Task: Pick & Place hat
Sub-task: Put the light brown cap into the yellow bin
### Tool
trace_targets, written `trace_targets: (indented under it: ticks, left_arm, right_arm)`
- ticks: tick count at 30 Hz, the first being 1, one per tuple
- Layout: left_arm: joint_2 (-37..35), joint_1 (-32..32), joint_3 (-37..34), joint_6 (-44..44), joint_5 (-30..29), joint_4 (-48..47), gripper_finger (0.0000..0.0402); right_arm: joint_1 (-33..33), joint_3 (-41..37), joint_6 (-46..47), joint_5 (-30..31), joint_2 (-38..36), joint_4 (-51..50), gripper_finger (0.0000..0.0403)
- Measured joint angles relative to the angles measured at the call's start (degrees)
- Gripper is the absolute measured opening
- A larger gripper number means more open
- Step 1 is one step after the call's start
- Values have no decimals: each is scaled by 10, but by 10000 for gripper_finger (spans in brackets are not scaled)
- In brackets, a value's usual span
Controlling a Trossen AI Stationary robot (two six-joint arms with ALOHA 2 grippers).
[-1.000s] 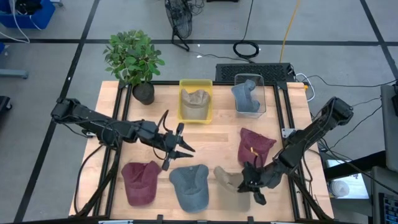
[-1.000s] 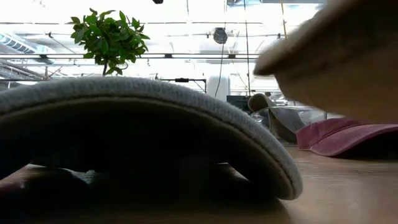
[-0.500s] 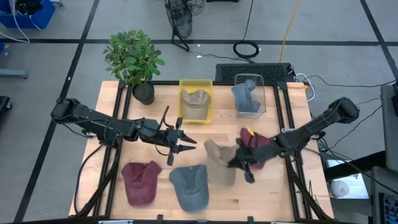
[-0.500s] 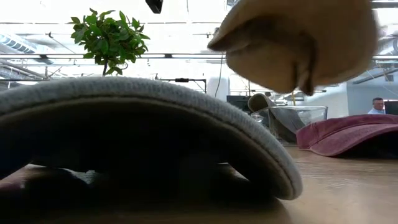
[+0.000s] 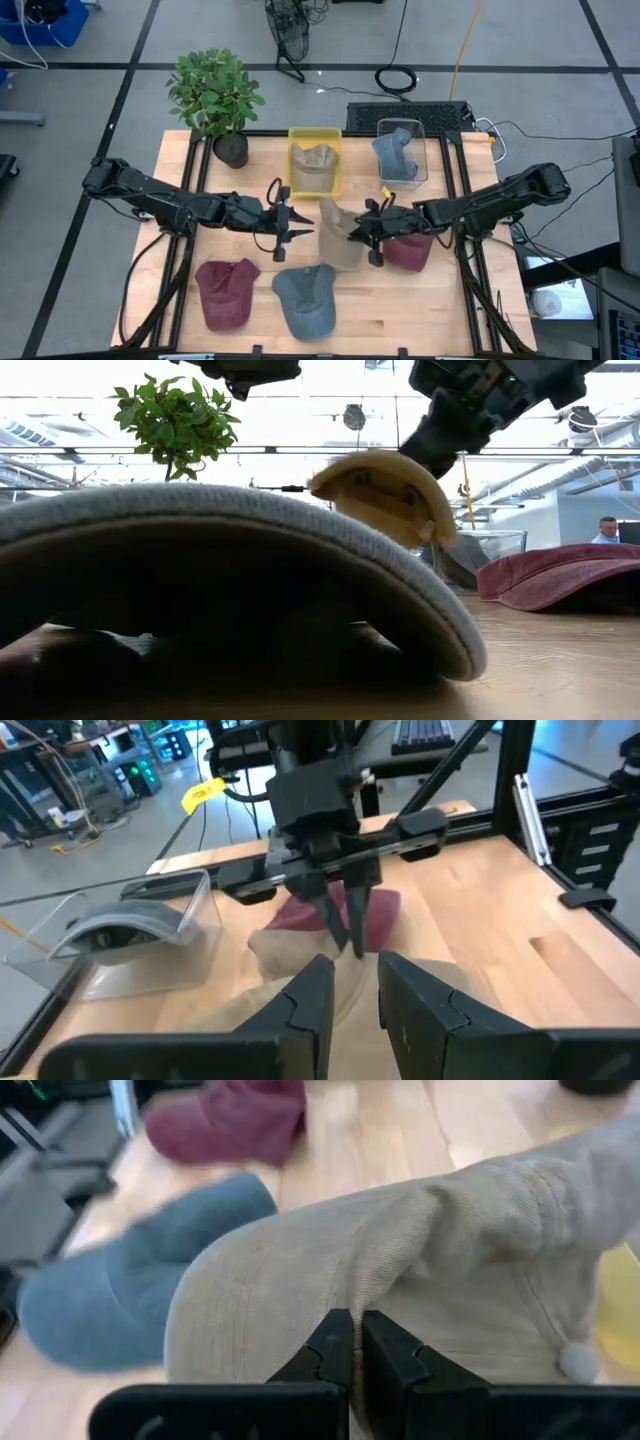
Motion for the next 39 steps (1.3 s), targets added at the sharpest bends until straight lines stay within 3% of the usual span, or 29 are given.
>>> trace_targets:
  ticks: [8, 16, 22, 29, 34, 39]
  left_arm:
    - [26, 15, 20, -30, -1, -69, 88]
    - [110, 8, 115, -22, -39, -154, 88]
    - [199, 7, 194, -24, -30, -238, 92]
    - [256, 7, 242, -23, -70, -271, 169]
    - [258, 8, 246, -25, -59, -283, 229]
    - [258, 10, 245, -39, -48, -286, 251]
  right_arm:
    - [-19, 6, -27, -18, 31, 68, 4]
    - [-20, 16, -20, -12, 74, 57, 4]
    - [-20, 20, -20, -11, 87, 58, 8]
    - [-19, 20, -20, -11, 85, 53, 10]
    - [-19, 20, -20, -12, 85, 47, 10]
    - [-17, 19, -22, -12, 84, 57, 10]
